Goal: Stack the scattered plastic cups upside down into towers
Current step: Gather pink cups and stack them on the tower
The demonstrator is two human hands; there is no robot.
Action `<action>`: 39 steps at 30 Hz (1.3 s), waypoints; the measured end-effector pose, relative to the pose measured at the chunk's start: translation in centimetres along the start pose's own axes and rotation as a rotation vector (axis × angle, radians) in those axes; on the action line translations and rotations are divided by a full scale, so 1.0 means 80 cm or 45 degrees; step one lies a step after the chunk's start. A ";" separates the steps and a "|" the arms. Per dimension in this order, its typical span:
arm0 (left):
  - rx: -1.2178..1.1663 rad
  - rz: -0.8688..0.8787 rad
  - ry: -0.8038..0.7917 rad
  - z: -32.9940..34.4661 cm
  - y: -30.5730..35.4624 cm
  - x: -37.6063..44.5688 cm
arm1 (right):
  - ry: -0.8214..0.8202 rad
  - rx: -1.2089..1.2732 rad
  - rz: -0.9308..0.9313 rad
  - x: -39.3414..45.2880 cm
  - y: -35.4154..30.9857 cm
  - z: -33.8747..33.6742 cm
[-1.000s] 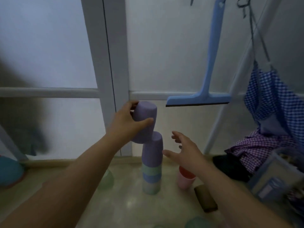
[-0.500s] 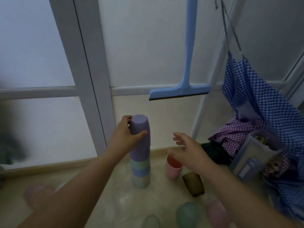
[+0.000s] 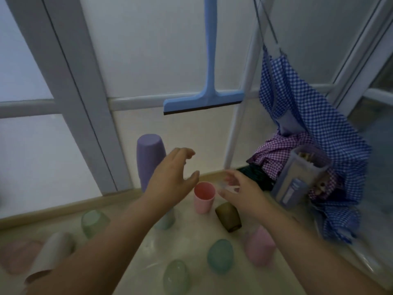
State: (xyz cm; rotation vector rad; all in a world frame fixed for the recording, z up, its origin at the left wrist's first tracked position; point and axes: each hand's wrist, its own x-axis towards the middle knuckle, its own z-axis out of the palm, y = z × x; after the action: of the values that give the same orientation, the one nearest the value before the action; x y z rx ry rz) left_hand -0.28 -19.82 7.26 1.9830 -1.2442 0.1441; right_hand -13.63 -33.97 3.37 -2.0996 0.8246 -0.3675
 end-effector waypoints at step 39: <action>-0.193 -0.212 -0.548 0.217 0.029 -0.062 | -0.131 -0.016 0.291 -0.066 0.229 -0.016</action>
State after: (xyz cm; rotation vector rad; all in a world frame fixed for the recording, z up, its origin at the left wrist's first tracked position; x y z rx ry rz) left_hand -9.79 -28.25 -5.81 2.0344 -1.2970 -0.4686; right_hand -26.00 -39.26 -10.18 -1.9915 0.9948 -0.1314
